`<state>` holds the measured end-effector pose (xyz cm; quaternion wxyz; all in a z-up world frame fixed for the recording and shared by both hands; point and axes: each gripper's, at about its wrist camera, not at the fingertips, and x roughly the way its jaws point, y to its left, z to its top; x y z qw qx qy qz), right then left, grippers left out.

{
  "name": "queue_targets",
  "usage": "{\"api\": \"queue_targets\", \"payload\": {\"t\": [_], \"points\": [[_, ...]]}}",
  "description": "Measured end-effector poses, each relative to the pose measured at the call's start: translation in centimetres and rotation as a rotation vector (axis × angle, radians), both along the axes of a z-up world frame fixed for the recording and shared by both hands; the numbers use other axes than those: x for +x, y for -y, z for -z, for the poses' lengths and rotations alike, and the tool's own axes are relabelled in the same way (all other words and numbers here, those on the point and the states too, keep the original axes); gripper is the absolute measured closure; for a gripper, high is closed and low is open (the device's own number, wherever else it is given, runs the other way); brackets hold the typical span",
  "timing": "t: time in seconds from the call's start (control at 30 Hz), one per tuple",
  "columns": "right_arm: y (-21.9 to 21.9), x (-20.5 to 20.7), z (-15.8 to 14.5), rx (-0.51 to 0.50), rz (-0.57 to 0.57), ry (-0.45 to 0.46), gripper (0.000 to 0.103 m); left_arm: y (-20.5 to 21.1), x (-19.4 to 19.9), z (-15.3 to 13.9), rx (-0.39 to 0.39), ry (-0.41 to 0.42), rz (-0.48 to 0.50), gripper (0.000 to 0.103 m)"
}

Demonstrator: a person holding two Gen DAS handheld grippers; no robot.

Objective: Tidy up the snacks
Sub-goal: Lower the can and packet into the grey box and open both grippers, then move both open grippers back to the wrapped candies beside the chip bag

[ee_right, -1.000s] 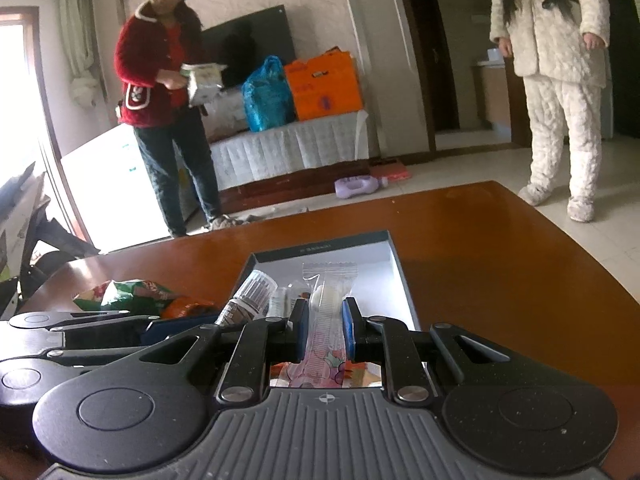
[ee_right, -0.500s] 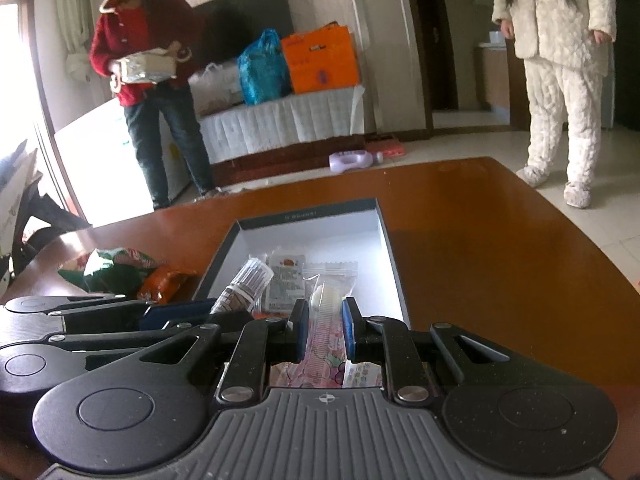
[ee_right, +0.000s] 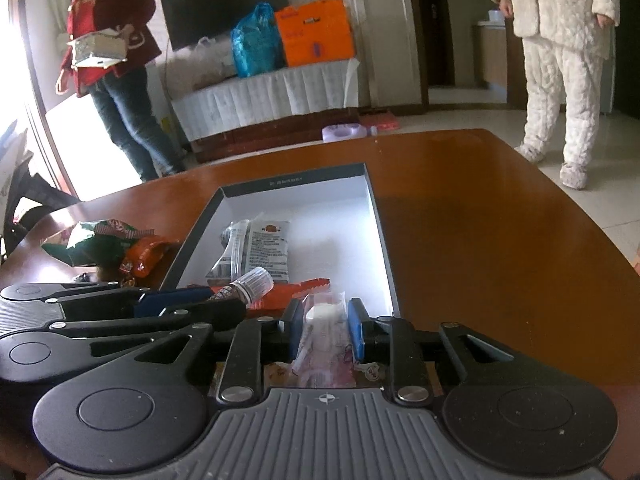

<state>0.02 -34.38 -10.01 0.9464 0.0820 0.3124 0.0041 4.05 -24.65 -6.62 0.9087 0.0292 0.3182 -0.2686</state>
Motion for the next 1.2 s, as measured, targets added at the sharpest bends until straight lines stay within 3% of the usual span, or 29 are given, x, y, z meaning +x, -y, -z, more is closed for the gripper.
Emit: {"api": "queue_targets", "payload": {"t": [0.1,0.33,0.6,1.0,1.2], "points": [[0.0,0.1,-0.1,-0.002,0.001,0.006,0.076,0.0,0.0,0.1,0.004,0.0,-0.001,0.083],[0.4,-0.4,-0.6,0.022,0.01,0.042,0.068,-0.7,-0.3,-0.3,-0.006,0.025,-0.002,0.068],[-0.4,-0.8,-1.6,0.049,-0.007,0.089,0.066,-2.7,-0.3,-1.4,-0.04,0.054,-0.019,0.065],[-4.8,-0.2,-2.6,0.06,-0.098,0.119,0.055,-8.5,0.0,-2.6,-0.052,0.072,-0.118,0.065],[-6.4,0.2,-2.8,0.059,-0.123,0.126,0.055,-11.0,-0.1,-2.9,-0.048,0.074,-0.16,0.065]]}}
